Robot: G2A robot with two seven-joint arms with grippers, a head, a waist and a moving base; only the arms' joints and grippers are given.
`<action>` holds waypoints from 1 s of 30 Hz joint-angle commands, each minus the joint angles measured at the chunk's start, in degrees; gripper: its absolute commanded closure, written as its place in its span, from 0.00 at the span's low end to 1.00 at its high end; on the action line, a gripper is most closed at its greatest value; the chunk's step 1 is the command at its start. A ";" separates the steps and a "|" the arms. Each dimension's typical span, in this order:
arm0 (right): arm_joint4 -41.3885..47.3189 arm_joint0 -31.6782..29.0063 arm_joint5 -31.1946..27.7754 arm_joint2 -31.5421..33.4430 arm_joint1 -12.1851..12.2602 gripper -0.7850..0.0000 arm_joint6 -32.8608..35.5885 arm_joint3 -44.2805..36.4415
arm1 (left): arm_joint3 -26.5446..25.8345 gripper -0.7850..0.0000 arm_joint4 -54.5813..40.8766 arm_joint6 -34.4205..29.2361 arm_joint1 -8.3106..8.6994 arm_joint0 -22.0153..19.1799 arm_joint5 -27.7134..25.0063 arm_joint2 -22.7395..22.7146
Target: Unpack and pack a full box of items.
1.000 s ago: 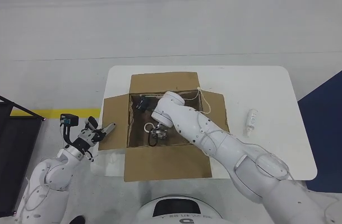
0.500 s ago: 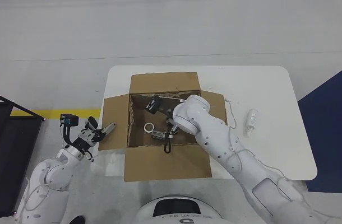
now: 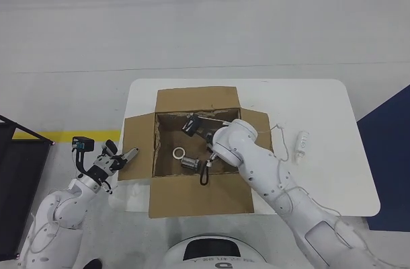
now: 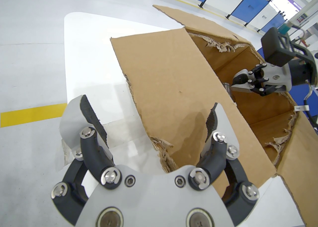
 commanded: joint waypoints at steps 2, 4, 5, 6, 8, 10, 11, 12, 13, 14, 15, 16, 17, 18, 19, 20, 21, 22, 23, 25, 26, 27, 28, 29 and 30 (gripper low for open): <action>-0.17 0.49 0.56 -0.79 -0.29 0.53 0.78 1.60 | 0.00 0.00 0.00 0.00 0.00 0.00 0.00 0.00; -0.12 0.78 0.74 -1.44 -0.53 0.50 1.25 2.31 | 0.00 0.00 0.00 0.00 0.00 0.00 0.00 0.00; -0.09 0.89 0.73 -1.72 -0.62 0.47 1.44 2.53 | 0.00 0.00 0.00 0.00 0.00 0.00 0.00 0.00; -0.08 0.95 0.67 -1.90 -0.69 0.44 1.68 2.74 | 0.00 0.00 0.00 0.00 0.00 0.00 0.00 0.00; -0.12 0.88 0.58 -2.15 -0.77 0.41 2.06 2.74 | 0.00 0.00 0.00 0.00 0.00 0.00 0.00 0.00; -0.52 0.57 0.61 -2.33 -0.77 0.32 2.58 2.44 | 0.00 0.00 0.00 0.00 0.00 0.00 0.00 0.00; -0.86 0.30 0.57 -2.45 -0.75 0.26 2.90 2.16 | 0.00 0.00 0.00 0.00 0.00 0.00 0.00 0.00; -1.17 -0.02 0.52 -2.56 -0.72 0.24 3.24 1.84 | 0.00 0.00 0.00 0.00 0.00 0.00 0.00 0.00; -1.66 -0.33 0.44 -2.68 -0.67 0.22 3.63 1.51 | 0.00 0.00 0.00 0.00 0.00 0.00 0.00 0.00; -2.41 -0.65 0.48 -2.79 -0.60 0.16 4.06 1.28 | 0.00 0.00 0.00 0.00 0.00 0.00 0.00 0.00; -3.31 -1.00 0.59 -2.94 -0.54 0.15 4.33 1.01 | 0.00 0.00 0.00 0.00 0.00 0.00 0.00 0.00; -4.64 -1.33 0.65 -3.18 -0.46 0.04 4.52 0.84 | 0.00 0.00 0.00 0.00 0.00 0.00 0.00 0.00; -6.27 -1.61 0.90 -3.41 -0.38 0.02 4.59 0.74 | 0.00 0.00 0.00 0.00 0.00 0.00 0.00 0.00; -7.61 -1.97 1.23 -3.64 -0.33 0.00 4.21 0.57 | 0.00 0.00 0.00 0.00 0.00 0.00 0.00 0.00; -7.90 -2.40 1.44 -3.63 -0.31 0.00 3.29 0.25 | 0.00 0.00 0.00 0.00 0.00 0.00 0.00 0.00; -8.47 -2.80 1.60 -3.61 -0.26 0.04 2.39 0.08 | 0.00 0.00 0.00 0.00 0.00 0.00 0.00 0.00; -9.24 -3.20 1.87 -3.66 -0.22 0.14 1.71 0.03 | 0.00 0.00 0.00 0.00 0.00 0.00 0.00 0.00; -9.96 -3.52 2.20 -3.67 -0.19 0.19 1.17 0.08 | 0.00 0.00 0.00 0.00 0.00 0.00 0.00 0.00; -10.70 -3.79 2.55 -3.75 -0.19 0.25 0.73 0.20 | 0.00 0.00 0.00 0.00 0.00 0.00 0.00 0.00; -11.40 -4.23 3.02 -4.00 -0.28 0.36 0.11 0.64 | 0.00 0.00 0.00 0.00 0.00 0.00 0.00 0.00; -12.08 -4.28 3.43 -4.19 -0.35 0.37 0.27 1.22 | 0.00 0.00 0.00 0.00 0.00 0.00 0.00 0.00; -12.70 -4.21 3.76 -4.51 -0.47 0.38 0.51 1.75 | 0.00 0.00 0.00 0.00 0.00 0.00 0.00 0.00; -13.29 -4.05 4.19 -4.85 -0.62 0.40 0.81 2.38 | 0.00 0.00 0.00 0.00 0.00 0.00 0.00 0.00; -13.62 -3.85 4.59 -5.13 -0.79 0.42 1.04 2.94 | 0.00 0.00 0.00 0.00 0.00 0.00 0.00 0.00; -14.01 -3.57 5.08 -5.40 -0.98 0.44 1.37 3.51 | 0.00 0.00 0.00 0.00 0.00 0.00 0.00 0.00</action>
